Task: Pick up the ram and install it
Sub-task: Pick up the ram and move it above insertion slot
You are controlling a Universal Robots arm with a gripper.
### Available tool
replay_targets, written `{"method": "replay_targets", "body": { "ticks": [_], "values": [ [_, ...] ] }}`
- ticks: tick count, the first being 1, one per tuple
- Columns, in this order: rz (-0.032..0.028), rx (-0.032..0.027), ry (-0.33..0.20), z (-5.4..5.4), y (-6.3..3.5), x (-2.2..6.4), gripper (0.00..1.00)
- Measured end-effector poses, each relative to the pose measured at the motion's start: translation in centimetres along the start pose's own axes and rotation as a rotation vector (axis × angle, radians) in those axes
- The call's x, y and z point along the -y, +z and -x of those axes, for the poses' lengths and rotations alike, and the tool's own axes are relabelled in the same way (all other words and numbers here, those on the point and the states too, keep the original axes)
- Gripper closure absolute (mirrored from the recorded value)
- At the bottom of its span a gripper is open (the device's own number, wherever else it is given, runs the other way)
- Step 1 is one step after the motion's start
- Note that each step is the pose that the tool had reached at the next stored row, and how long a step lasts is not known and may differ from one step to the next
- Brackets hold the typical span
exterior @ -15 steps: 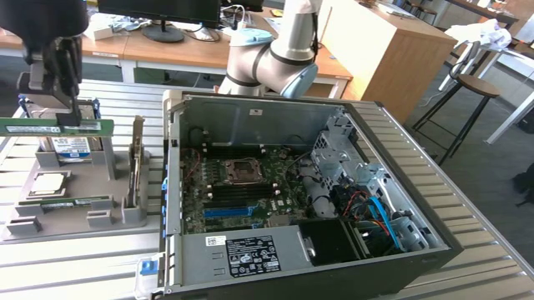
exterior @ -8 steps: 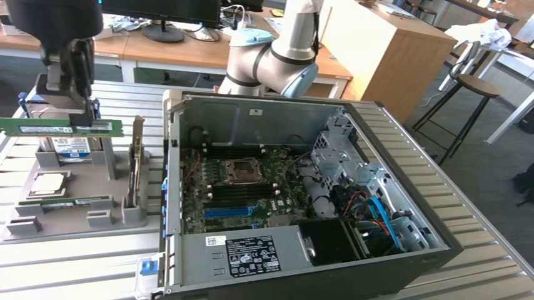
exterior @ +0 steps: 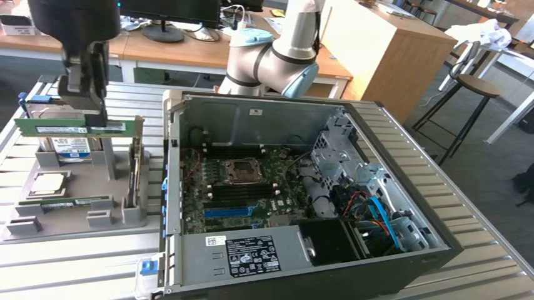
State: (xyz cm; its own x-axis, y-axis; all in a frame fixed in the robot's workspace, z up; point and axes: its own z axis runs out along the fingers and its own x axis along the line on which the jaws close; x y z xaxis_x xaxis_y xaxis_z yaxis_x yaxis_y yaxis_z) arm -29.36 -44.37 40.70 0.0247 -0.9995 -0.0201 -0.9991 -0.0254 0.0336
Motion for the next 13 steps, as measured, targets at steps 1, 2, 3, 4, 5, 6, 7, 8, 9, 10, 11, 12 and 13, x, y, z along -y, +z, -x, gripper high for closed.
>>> {"method": "replay_targets", "body": {
  "ticks": [1, 2, 3, 4, 5, 6, 7, 8, 9, 10, 11, 12, 13],
  "values": [
    [-0.0001, 0.0, 0.0, 0.0, 0.0, 0.19, 0.89],
    [-0.0001, 0.0001, 0.0, 0.0, -0.01, 0.36, 0.89],
    [-0.0001, 0.0001, 0.0, 0.0, -0.01, 0.48, 0.89],
    [-0.0001, 0.0001, 0.0, 0.0, -0.01, 0.6, 0.89],
    [-0.0001, 0.0001, 0.0, 0.0, -0.02, 0.74, 0.89],
    [-0.0001, 0.0, 0.0, 0.0, -0.03, 0.89, 0.89],
    [-0.0001, 0.0001, 0.0, 0.0, -0.03, 1.05, 0.89],
    [-0.0002, 0.0001, 0.0, 0.0, -0.03, 1.23, 0.89],
    [-0.0001, 0.0, 0.0, 0.0, -0.04, 1.41, 0.89],
    [0.0, 0.0, 0.0, 0.0, -0.05, 1.61, 0.89],
    [-0.0001, 0.0, 0.0, 0.0, -0.06, 1.82, 0.89],
    [-0.0001, 0.0, 0.0, 0.0, -0.07, 2.05, 0.89],
    [0.0, -0.0001, 0.0, -0.1, -0.08, 2.28, 0.89]
  ]
}}
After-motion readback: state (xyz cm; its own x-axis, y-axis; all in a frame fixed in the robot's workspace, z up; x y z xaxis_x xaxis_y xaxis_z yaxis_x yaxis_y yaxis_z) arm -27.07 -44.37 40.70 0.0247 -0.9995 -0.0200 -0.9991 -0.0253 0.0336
